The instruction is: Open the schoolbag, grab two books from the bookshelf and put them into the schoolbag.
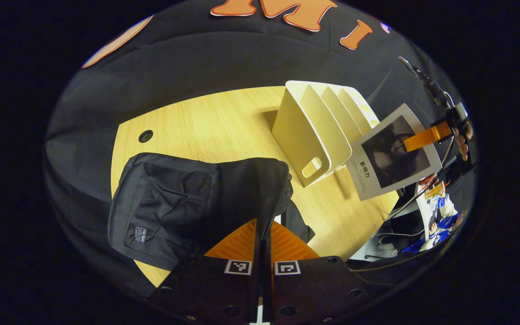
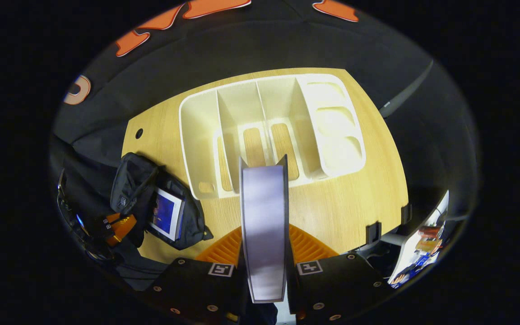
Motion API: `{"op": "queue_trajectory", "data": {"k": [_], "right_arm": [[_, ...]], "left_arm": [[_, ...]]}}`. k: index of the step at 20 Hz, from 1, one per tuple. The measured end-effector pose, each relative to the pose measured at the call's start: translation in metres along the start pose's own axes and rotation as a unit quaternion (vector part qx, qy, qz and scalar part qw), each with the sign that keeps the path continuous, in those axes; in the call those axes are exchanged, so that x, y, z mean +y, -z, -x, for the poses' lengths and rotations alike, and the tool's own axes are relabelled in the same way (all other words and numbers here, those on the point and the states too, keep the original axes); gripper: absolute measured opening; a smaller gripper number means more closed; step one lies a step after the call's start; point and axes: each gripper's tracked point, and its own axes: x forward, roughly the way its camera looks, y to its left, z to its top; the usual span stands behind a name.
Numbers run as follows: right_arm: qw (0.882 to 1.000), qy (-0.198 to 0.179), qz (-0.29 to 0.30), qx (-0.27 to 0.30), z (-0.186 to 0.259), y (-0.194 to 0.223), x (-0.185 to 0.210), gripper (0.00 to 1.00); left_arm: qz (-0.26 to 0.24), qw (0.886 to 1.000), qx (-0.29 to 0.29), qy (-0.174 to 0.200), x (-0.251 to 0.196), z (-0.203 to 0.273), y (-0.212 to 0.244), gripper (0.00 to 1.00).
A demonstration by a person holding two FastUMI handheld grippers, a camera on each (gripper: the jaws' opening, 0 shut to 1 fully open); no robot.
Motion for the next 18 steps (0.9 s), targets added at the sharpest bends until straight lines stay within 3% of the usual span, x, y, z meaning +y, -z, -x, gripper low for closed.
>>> {"op": "queue_trajectory", "data": {"k": [9,18], "right_arm": [[0.997,-0.056,-0.052,-0.018,0.018,0.060,0.037,0.36],[0.979,-0.167,-0.105,-0.052,0.037,0.085,0.078,0.35]], "left_arm": [[-0.035,0.999,0.002,0.013,0.001,0.007,0.001,0.05],[-0.053,0.998,-0.002,0.013,0.005,0.020,-0.008,0.05]]}}
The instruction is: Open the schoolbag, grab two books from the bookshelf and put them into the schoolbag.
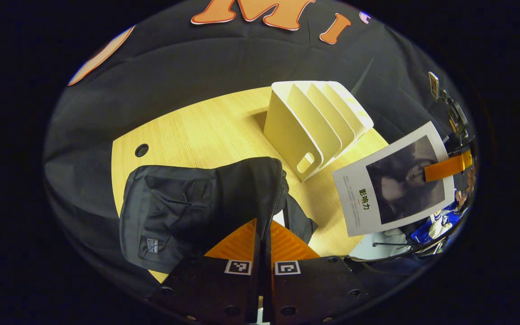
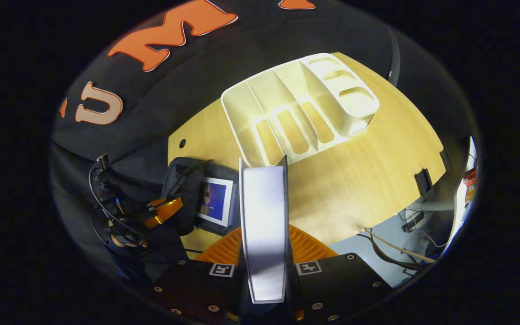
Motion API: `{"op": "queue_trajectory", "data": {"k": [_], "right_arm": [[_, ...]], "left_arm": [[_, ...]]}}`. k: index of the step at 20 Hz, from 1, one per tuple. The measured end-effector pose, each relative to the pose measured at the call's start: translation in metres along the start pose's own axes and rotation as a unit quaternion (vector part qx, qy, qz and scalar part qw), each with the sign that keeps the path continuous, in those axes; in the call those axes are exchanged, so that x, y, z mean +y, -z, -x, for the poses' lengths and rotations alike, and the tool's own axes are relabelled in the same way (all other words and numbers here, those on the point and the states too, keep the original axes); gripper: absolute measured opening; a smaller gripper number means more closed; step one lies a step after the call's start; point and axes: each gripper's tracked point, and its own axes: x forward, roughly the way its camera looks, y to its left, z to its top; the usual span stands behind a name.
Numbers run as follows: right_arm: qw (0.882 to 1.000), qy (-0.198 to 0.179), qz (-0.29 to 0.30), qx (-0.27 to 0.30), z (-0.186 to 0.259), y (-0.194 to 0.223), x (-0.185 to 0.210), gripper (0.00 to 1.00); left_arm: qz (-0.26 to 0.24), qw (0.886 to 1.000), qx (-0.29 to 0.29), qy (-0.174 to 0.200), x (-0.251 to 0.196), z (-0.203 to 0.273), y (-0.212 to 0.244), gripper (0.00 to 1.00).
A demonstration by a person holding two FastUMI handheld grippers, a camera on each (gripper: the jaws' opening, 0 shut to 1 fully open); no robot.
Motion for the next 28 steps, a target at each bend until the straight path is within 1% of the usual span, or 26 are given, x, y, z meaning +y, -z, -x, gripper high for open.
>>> {"op": "queue_trajectory", "data": {"k": [3,6,11,21,25,28], "right_arm": [[0.999,-0.044,-0.029,-0.001,-0.008,0.009,0.012,0.35],[0.996,-0.073,-0.047,0.001,-0.030,0.019,0.029,0.34],[0.988,-0.137,-0.064,0.000,-0.067,0.026,0.059,0.34],[0.974,-0.211,-0.087,0.005,-0.144,0.029,0.104,0.33],[0.970,-0.227,-0.082,0.011,-0.174,0.031,0.123,0.33],[0.966,-0.240,-0.092,0.014,-0.191,0.035,0.137,0.33]], "left_arm": [[-0.002,1.000,-0.003,0.002,0.003,0.002,0.003,0.05],[-0.002,1.000,-0.006,0.001,0.003,0.008,0.004,0.05],[-0.003,1.000,-0.013,-0.002,0.006,0.018,0.001,0.05],[0.002,1.000,-0.022,-0.002,0.006,0.023,-0.006,0.05],[0.003,1.000,-0.025,0.001,0.004,0.021,-0.007,0.05],[0.010,1.000,-0.025,0.004,0.000,0.024,-0.010,0.05]]}}
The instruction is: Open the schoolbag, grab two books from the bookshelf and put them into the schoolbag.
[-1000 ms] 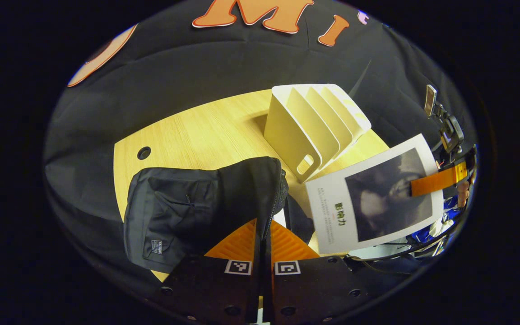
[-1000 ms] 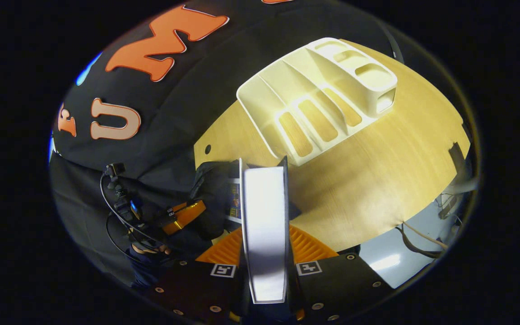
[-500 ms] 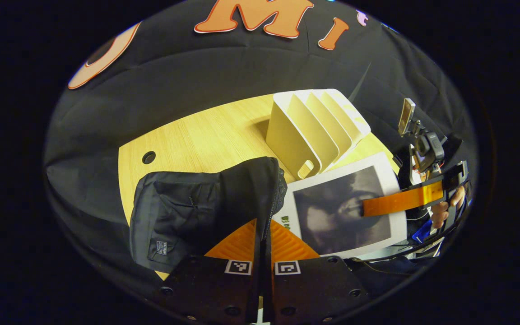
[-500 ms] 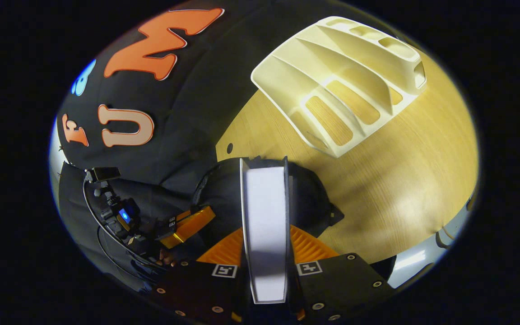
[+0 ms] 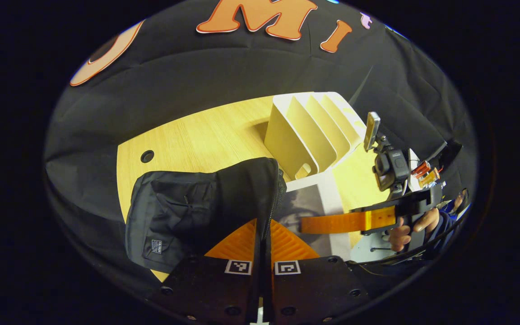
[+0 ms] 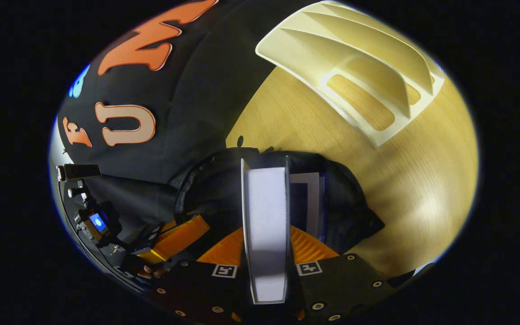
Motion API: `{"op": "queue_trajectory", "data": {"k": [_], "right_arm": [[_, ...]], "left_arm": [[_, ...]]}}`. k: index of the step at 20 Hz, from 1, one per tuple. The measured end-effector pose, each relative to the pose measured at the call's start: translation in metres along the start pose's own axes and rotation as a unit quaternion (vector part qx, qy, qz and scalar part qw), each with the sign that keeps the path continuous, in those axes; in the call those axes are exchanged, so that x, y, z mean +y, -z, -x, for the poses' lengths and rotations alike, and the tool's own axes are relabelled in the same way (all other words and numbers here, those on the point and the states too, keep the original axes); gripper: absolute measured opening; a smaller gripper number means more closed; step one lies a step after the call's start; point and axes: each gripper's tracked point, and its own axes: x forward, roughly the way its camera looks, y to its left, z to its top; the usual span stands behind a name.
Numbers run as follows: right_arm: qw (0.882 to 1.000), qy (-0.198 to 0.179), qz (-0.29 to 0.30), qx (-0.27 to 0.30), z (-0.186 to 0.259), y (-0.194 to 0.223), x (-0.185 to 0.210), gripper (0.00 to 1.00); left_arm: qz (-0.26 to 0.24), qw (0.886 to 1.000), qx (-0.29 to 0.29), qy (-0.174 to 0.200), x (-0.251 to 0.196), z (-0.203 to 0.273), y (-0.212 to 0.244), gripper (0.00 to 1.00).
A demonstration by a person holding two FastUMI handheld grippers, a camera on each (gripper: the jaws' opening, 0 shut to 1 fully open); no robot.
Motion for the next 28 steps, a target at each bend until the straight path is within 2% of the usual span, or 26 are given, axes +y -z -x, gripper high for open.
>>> {"op": "queue_trajectory", "data": {"k": [14,18,20,22,23,24,25,27,28], "right_arm": [[0.997,-0.065,-0.029,0.003,-0.076,0.003,0.012,0.33],[0.997,-0.064,-0.034,0.008,-0.087,0.002,0.015,0.33],[0.999,-0.044,-0.030,0.010,-0.086,0.003,0.014,0.34],[1.000,0.003,-0.008,0.007,-0.084,0.002,0.000,0.42],[1.000,0.019,0.004,0.007,-0.081,0.001,-0.004,0.63],[0.999,0.037,0.017,0.004,-0.074,-0.001,-0.010,0.54],[0.998,0.050,0.029,0.002,-0.071,-0.003,-0.014,0.58],[0.996,0.073,0.043,-0.008,-0.057,-0.007,-0.021,0.58],[0.996,0.080,0.044,-0.012,-0.049,-0.007,-0.021,0.76]], "left_arm": [[0.014,1.000,-0.009,0.015,-0.018,-0.003,-0.010,0.05],[0.025,0.999,-0.012,0.022,-0.017,-0.006,-0.011,0.05],[0.028,0.999,-0.014,0.025,-0.016,-0.005,-0.011,0.05],[0.028,0.999,-0.016,0.023,-0.013,-0.006,-0.010,0.05],[0.029,0.999,-0.016,0.024,-0.012,-0.006,-0.009,0.05],[0.029,0.999,-0.018,0.025,-0.010,-0.007,-0.009,0.05],[0.028,0.999,-0.019,0.026,-0.011,-0.008,-0.008,0.05],[0.024,0.999,-0.020,0.024,-0.009,-0.008,-0.005,0.05],[0.021,0.999,-0.021,0.021,-0.008,-0.004,-0.006,0.05]]}}
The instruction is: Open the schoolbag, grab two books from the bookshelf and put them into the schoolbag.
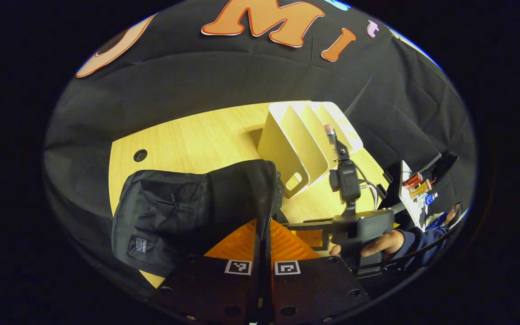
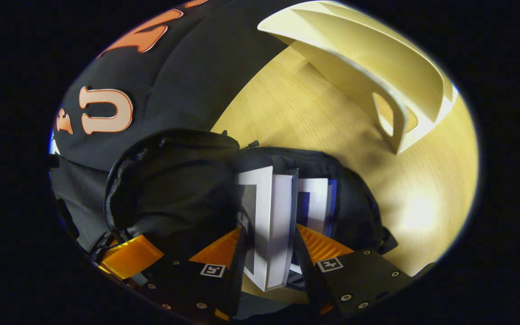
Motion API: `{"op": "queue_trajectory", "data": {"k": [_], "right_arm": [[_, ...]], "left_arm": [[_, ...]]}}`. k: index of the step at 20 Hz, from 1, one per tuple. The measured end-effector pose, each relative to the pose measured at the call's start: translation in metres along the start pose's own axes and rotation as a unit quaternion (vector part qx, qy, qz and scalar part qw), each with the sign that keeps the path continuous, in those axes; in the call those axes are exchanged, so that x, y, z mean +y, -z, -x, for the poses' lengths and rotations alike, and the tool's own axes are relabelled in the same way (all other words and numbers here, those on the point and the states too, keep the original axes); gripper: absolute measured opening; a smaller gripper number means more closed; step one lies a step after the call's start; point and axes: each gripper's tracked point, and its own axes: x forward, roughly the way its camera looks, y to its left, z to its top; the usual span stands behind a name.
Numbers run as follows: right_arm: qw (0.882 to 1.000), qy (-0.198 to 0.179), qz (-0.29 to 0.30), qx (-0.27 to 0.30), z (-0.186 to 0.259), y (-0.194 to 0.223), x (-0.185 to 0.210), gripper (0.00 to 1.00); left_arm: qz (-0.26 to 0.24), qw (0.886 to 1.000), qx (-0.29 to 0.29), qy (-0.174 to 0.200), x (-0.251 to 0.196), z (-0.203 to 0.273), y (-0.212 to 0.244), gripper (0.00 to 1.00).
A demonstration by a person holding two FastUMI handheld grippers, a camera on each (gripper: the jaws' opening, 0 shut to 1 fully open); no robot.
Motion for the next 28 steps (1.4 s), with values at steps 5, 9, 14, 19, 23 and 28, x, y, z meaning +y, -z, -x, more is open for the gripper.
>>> {"op": "queue_trajectory", "data": {"k": [5,9,14,19,23,28], "right_arm": [[0.998,0.021,0.025,-0.054,0.043,-0.016,-0.007,0.65],[0.994,0.053,0.044,-0.088,0.082,-0.024,-0.022,0.69],[0.989,0.071,0.076,-0.103,0.119,-0.030,-0.040,0.75],[0.987,0.073,0.102,-0.099,0.149,-0.044,-0.065,0.84],[0.985,0.080,0.124,-0.094,0.168,-0.060,-0.093,0.92],[0.979,0.085,0.161,-0.095,0.195,-0.082,-0.118,0.97]], "left_arm": [[-0.020,1.000,0.003,0.001,-0.001,-0.005,0.012,0.05],[-0.032,0.999,0.005,0.001,-0.009,-0.011,0.017,0.09],[-0.033,0.999,0.012,-0.020,-0.018,-0.021,0.025,0.14],[0.000,0.999,0.016,-0.041,-0.041,-0.031,0.036,0.25],[0.031,0.997,0.020,-0.067,-0.063,-0.044,0.046,0.74],[0.058,0.992,-0.002,-0.109,-0.091,-0.048,0.042,0.98]]}}
